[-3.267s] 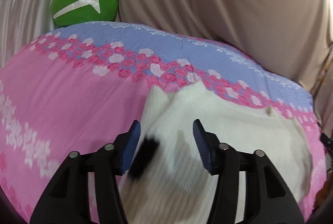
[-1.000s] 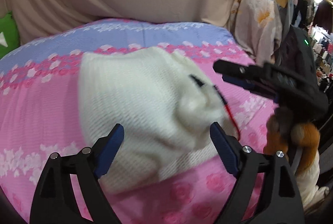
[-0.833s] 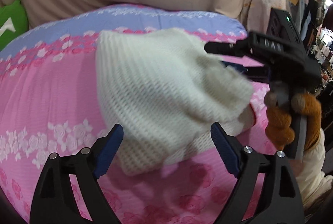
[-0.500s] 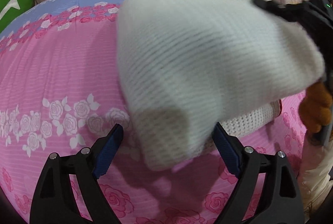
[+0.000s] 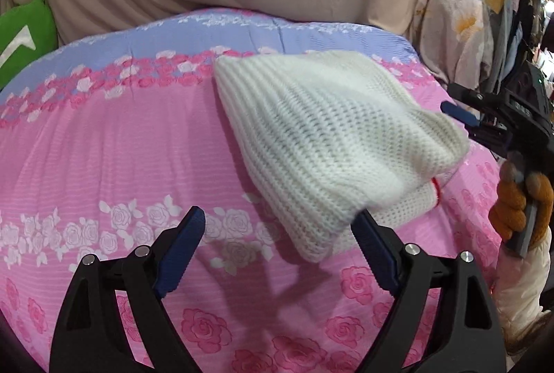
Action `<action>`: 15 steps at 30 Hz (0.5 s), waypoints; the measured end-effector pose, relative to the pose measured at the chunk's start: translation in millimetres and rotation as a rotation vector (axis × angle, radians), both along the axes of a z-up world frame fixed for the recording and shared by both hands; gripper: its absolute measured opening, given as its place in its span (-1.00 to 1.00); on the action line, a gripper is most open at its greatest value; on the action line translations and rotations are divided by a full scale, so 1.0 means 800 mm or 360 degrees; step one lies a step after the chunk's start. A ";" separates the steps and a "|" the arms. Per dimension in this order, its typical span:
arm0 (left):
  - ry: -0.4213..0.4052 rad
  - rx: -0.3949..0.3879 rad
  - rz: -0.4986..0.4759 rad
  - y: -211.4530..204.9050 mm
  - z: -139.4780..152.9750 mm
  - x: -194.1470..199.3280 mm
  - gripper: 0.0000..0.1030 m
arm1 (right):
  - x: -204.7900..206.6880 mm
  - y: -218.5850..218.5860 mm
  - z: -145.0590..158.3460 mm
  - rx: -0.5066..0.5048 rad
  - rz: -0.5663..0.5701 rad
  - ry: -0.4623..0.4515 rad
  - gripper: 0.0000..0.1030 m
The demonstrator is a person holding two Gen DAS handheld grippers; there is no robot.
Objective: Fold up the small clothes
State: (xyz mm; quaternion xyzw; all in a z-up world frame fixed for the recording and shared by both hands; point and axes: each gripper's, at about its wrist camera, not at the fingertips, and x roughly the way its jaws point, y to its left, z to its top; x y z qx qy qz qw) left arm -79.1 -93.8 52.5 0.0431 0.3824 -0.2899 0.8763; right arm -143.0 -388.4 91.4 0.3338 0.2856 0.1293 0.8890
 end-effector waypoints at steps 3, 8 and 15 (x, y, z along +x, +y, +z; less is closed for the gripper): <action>-0.0018 -0.0068 -0.0175 -0.020 0.013 -0.017 0.72 | -0.022 0.021 -0.003 -0.0090 0.0063 0.0012 0.10; -0.0119 0.0110 -0.0245 -0.072 -0.010 -0.022 0.76 | -0.020 0.042 -0.031 -0.0131 0.0113 0.0102 0.10; -0.0145 0.0308 -0.0161 -0.060 -0.037 -0.004 -0.47 | -0.032 0.045 -0.008 -0.0067 0.0196 -0.0015 -0.74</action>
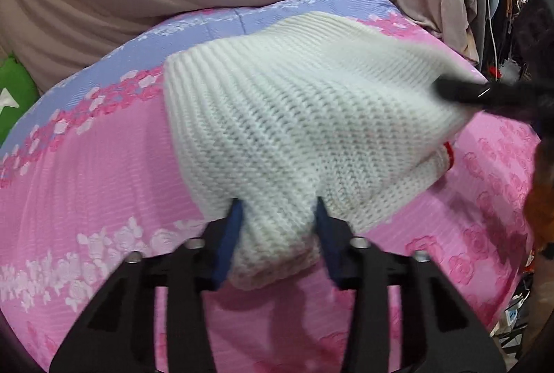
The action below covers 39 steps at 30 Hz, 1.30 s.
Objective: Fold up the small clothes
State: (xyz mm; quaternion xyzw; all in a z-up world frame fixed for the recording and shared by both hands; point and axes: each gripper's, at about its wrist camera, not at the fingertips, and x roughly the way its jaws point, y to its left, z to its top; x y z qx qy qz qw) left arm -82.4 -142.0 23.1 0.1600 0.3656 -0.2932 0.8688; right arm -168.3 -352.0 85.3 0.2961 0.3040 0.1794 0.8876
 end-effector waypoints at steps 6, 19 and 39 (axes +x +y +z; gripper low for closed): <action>0.0135 -0.0035 0.0021 0.045 0.001 0.007 -0.55 | -0.028 0.001 -0.013 -0.0174 -0.0138 0.0142 -0.83; 0.0029 -0.0351 -0.0043 0.062 0.065 -0.014 0.35 | -0.014 -0.029 0.015 -0.0132 -0.0298 0.0083 -0.11; -0.0046 -0.0111 0.0205 -0.022 0.022 0.065 0.78 | 0.172 -0.012 -0.018 -0.0469 -0.0211 0.0248 -0.67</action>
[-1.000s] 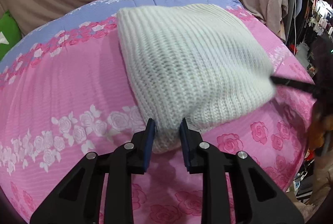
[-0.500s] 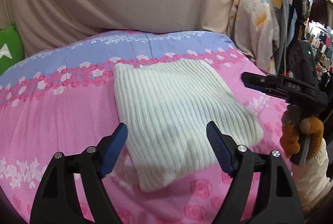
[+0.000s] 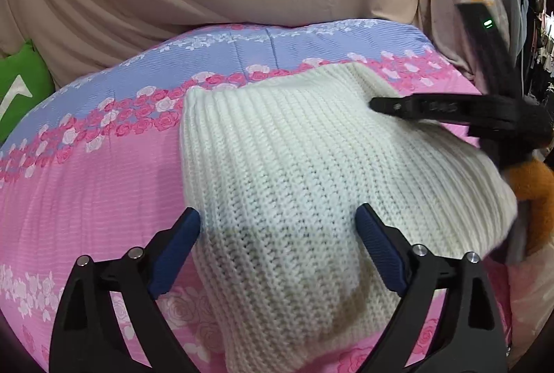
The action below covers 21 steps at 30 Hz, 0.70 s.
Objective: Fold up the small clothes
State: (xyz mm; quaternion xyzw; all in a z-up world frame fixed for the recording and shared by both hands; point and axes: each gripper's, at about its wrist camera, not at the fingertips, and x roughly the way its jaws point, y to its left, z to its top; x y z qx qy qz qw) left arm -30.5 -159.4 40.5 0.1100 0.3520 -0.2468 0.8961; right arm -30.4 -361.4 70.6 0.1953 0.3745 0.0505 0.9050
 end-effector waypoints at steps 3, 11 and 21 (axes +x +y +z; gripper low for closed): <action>0.0019 -0.0006 0.0008 0.001 -0.003 0.003 0.80 | -0.044 0.005 0.039 0.0037 -0.0021 -0.0164 -0.56; 0.0028 -0.0005 0.0019 0.000 -0.004 0.003 0.84 | -0.141 0.062 0.057 0.0092 0.0218 -0.0231 -0.55; 0.0059 -0.0025 0.0035 0.007 -0.003 -0.002 0.85 | -0.148 0.042 -0.010 0.0084 0.0056 -0.0002 -0.87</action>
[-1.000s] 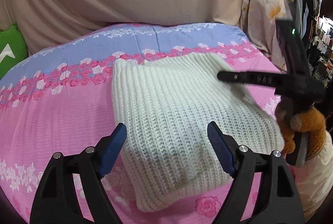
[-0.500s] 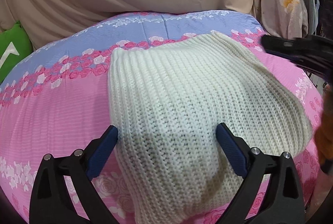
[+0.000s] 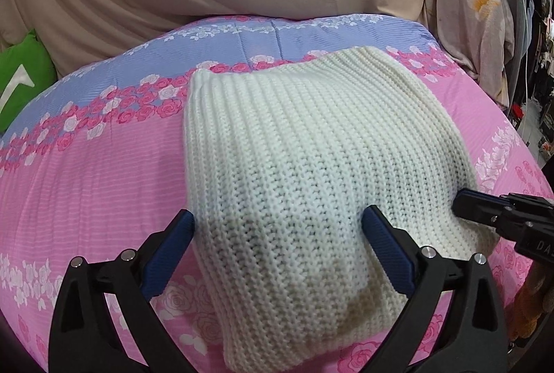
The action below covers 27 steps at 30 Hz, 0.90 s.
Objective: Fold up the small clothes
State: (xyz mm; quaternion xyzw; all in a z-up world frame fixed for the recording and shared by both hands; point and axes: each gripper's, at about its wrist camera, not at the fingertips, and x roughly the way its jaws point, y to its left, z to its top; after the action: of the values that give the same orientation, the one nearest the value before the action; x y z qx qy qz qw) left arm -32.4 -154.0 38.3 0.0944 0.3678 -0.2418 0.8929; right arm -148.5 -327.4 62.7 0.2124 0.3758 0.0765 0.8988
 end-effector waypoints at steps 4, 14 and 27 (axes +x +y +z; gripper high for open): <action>-0.0017 -0.0064 0.0040 0.017 0.017 -0.005 0.84 | -0.010 -0.006 0.041 0.0015 -0.0050 -0.0180 -0.30; -0.0069 -0.0090 0.0110 0.029 0.041 -0.005 0.84 | 0.046 -0.005 0.055 0.0042 0.0034 -0.0252 -0.70; 0.0076 -0.0086 0.0114 0.015 0.014 0.020 0.86 | 0.047 -0.040 0.022 0.0045 -0.0143 -0.0066 -0.03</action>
State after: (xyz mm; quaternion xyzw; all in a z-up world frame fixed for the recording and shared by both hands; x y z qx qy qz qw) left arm -16.5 -141.8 49.7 0.0512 0.3855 -0.2217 0.8942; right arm -110.9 -359.5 80.2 0.2399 0.3460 0.0458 0.9059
